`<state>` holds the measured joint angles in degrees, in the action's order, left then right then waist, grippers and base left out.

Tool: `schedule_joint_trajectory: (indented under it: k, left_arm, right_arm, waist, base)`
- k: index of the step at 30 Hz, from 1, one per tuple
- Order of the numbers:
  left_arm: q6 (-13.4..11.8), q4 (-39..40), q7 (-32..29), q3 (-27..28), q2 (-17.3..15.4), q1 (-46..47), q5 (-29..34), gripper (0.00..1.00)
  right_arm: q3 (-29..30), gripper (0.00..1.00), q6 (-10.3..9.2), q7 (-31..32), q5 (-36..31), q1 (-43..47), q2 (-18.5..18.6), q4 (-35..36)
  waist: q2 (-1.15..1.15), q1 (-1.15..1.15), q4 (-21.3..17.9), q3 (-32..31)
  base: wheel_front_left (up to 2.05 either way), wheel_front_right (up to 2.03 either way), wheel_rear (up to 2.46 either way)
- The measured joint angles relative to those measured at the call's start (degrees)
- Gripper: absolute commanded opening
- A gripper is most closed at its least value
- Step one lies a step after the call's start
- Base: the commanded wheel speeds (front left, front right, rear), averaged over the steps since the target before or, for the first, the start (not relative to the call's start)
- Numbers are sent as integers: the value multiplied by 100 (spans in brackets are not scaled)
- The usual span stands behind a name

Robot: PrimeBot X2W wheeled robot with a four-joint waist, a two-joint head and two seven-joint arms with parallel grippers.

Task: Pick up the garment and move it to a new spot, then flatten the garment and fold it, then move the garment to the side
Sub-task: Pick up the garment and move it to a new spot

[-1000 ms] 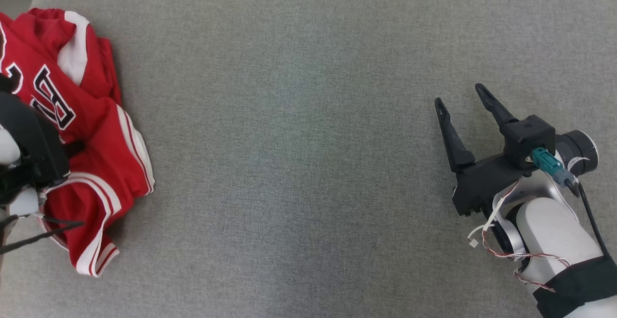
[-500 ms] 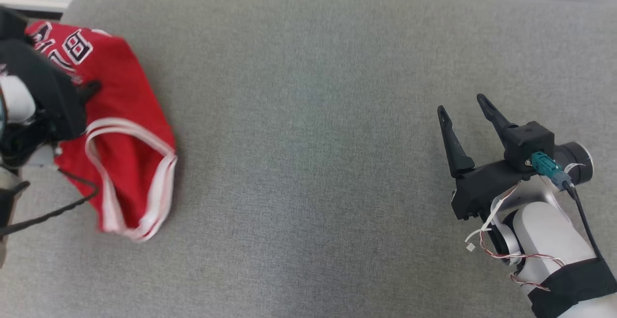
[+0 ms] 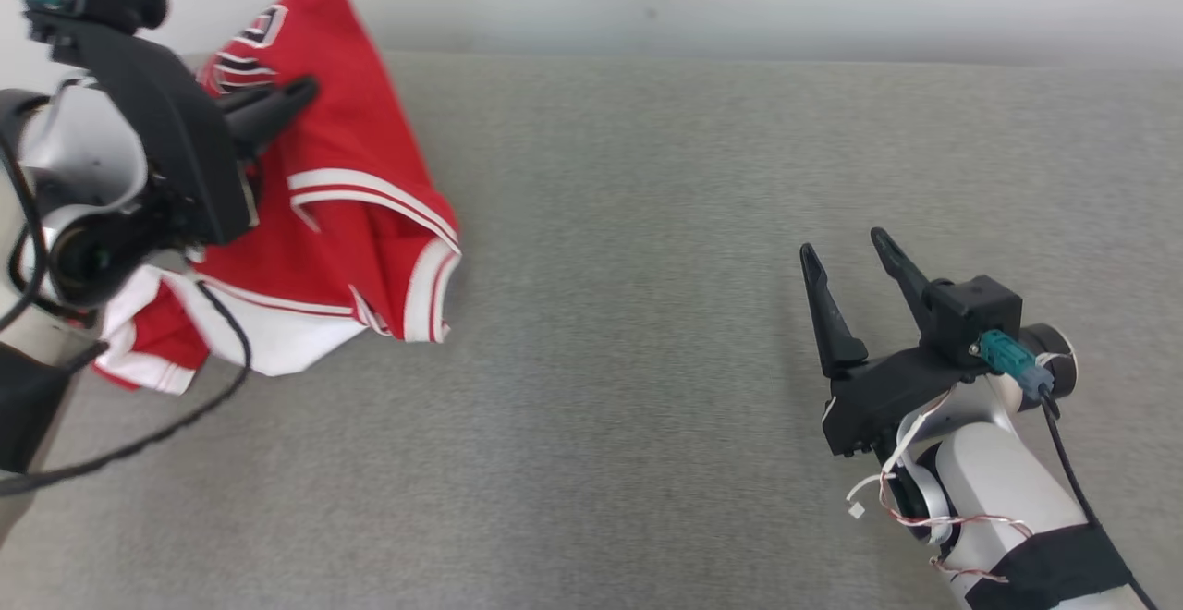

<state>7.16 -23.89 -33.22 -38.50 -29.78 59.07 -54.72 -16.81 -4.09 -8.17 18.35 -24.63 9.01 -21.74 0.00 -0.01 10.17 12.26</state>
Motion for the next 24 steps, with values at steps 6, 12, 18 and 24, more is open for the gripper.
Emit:
schedule_joint_trajectory:
  k: [6,12,18,24]
  left_arm:
    - [-1,616,58,-372,85,9,-311,0]
    - [0,1004,227,-782,378,-19,-502,0]
    - [-1,944,589,-895,724,-302,-684,0]
    - [-1,467,999,-1303,1380,-801,-675,0]
  right_arm:
    - [47,100,-1,-138,112,119,-63,-45]
    - [120,100,-38,-247,131,265,-67,-70]
    - [96,100,-43,-296,132,300,-103,-77]
    - [186,100,-41,-352,168,304,-62,-65]
  waist:
    - [0,0,-441,-84]
    - [0,0,-929,-119]
    - [0,0,-1426,-117]
    - [0,1,-1820,-53]
  base:
    - [0,0,0]
    - [0,0,0]
    - [0,0,0]
    - [0,0,0]
